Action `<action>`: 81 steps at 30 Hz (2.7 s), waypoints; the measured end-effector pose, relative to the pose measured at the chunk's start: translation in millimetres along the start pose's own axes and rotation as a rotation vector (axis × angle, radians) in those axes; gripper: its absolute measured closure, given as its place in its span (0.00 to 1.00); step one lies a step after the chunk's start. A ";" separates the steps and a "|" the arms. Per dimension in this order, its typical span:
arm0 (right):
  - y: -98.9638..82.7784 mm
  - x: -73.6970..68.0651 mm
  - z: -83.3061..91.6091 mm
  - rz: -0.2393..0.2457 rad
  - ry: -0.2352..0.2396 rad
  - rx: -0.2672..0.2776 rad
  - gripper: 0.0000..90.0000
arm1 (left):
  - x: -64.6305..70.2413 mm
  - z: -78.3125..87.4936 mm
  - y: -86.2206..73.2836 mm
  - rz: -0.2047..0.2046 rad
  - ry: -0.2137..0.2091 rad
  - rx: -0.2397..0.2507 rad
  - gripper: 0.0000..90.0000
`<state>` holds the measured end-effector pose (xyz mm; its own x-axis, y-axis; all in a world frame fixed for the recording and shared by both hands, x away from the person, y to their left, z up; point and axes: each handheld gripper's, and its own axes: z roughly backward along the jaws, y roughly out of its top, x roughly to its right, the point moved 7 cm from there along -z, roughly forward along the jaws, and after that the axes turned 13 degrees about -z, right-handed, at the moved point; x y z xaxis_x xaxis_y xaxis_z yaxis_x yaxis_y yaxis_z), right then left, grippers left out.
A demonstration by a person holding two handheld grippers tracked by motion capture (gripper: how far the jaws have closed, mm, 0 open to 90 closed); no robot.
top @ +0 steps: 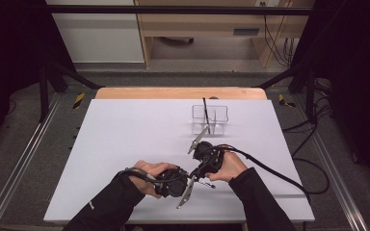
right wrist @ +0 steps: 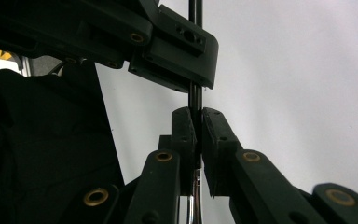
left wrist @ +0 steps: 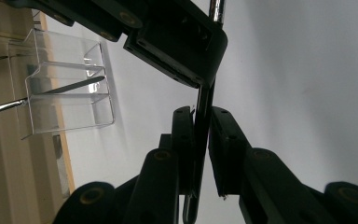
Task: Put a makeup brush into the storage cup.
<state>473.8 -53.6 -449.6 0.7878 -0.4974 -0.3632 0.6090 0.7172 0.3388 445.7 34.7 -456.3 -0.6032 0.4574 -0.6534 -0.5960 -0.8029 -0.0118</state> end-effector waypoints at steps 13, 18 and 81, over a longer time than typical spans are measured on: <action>-0.5 -0.9 0.6 0.015 0.006 0.004 0.94 | 3.0 0.8 1.5 -0.034 -0.011 -0.002 0.92; 0.0 -2.0 0.9 0.018 0.001 0.029 0.90 | 3.0 2.1 0.7 -0.016 -0.019 -0.002 0.92; -27.1 29.4 61.9 -0.226 -0.208 0.797 0.19 | 18.8 6.3 -51.3 0.825 0.057 0.189 0.92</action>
<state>486.2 -117.8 -415.7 0.5929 -0.7224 -0.3558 0.5750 0.0705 0.8151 461.6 86.9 -463.1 -0.8592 -0.2707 -0.4342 -0.0586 -0.7910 0.6090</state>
